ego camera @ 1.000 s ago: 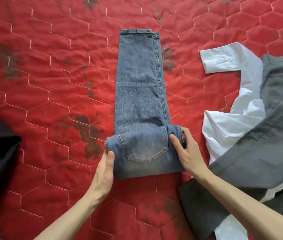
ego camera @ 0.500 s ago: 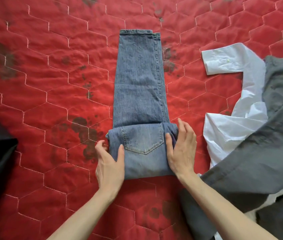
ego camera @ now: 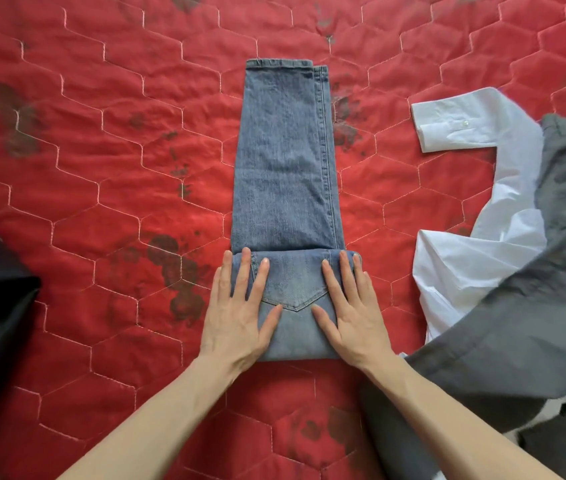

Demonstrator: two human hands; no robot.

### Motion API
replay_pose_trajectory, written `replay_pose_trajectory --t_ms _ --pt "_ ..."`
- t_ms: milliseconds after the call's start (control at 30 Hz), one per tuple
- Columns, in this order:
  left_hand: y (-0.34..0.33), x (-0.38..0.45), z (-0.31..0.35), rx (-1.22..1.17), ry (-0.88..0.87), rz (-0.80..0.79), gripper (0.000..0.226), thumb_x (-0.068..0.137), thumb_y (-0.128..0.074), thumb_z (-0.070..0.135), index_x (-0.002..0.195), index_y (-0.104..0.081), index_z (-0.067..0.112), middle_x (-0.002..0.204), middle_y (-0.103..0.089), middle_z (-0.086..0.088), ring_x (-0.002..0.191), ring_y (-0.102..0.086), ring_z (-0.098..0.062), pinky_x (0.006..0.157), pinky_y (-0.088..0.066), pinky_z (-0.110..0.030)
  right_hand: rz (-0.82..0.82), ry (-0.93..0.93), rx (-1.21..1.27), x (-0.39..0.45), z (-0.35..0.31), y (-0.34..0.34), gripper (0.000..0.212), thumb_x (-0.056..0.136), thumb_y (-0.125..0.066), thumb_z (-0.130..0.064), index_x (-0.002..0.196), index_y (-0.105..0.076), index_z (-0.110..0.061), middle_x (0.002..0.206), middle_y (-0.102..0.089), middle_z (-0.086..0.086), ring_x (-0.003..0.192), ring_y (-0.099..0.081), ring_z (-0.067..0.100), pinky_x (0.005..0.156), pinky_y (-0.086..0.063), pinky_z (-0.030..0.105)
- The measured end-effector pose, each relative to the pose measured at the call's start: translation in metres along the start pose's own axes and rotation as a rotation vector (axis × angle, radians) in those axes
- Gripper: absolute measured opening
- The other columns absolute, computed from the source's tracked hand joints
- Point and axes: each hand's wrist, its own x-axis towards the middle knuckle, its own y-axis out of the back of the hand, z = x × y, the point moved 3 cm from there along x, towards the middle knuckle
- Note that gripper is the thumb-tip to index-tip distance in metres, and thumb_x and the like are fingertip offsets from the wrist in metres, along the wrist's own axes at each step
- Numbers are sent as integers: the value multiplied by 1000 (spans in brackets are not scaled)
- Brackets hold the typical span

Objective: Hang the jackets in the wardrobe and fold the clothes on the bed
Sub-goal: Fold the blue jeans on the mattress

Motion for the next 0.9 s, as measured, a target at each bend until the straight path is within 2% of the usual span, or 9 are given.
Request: replay_pose_trajectory --t_ms 100,233,367,433,533,633,767,867,900 --pt "9 -9 -1 11 -117 9 91 96 -47 66 165 -24 12 174 -9 -18 161 -5 -37 128 -14 -58 -23 46 -115 -7 0 5 82 100 -40 -63 166 -16 -20 175 -2 9 161 0 32 128 -9 53" --pt "9 -32 -4 73 -349 -50 106 81 -64 67 163 -30 9 172 -18 -19 160 -15 -37 123 -29 -57 -44 199 -140 -21 6 13 84 98 -50 -62 165 -24 -18 174 -8 12 161 -8 32 125 -21 57" --pt "8 -35 -2 196 -354 -192 124 61 -74 50 165 -21 6 171 -8 -28 159 -9 -47 125 -24 -59 -137 276 -169 -24 5 21 97 93 -52 -71 165 -20 -16 173 -6 17 161 -2 37 126 -22 58" --pt "7 -33 5 234 -325 -209 122 61 -79 37 164 -24 2 169 -11 -33 156 -12 -52 124 -26 -62 -188 328 -214 -27 6 26 108 85 -57 -76 166 -18 -17 172 -5 21 160 0 41 127 -18 59" --pt "11 -32 19 224 -272 -205 109 65 -73 26 161 -30 -1 166 -17 -36 155 -16 -55 122 -28 -63 -274 342 -290 -29 8 29 120 73 -64 -71 167 -7 -21 173 -1 20 160 5 41 127 -16 59" --pt "22 -34 27 191 -267 -222 105 61 -65 29 157 -38 -2 163 -29 -35 151 -28 -54 120 -33 -62 -306 312 -283 -28 6 34 122 70 -68 -59 167 -5 -22 173 -1 18 160 7 38 127 -21 56" --pt "40 -42 26 101 -303 -219 94 66 -49 34 154 -44 3 158 -43 -28 146 -44 -47 117 -41 -57 -284 337 -205 -39 1 52 113 70 -62 -62 166 -18 -22 173 -16 12 161 -6 34 127 -16 50" --pt "53 -51 22 -48 -294 -327 91 71 -37 36 159 -36 13 165 -37 -19 149 -41 -42 124 -32 -51 -259 355 -129 -53 -2 65 106 68 -65 -61 161 -34 -23 168 -33 5 157 -27 31 126 -18 45" --pt "60 -53 23 -99 -298 -354 89 72 -37 36 160 -35 19 165 -37 -14 146 -45 -39 122 -35 -48 -254 357 -96 -57 -2 69 102 68 -66 -60 159 -39 -23 166 -38 3 154 -33 29 125 -21 43"
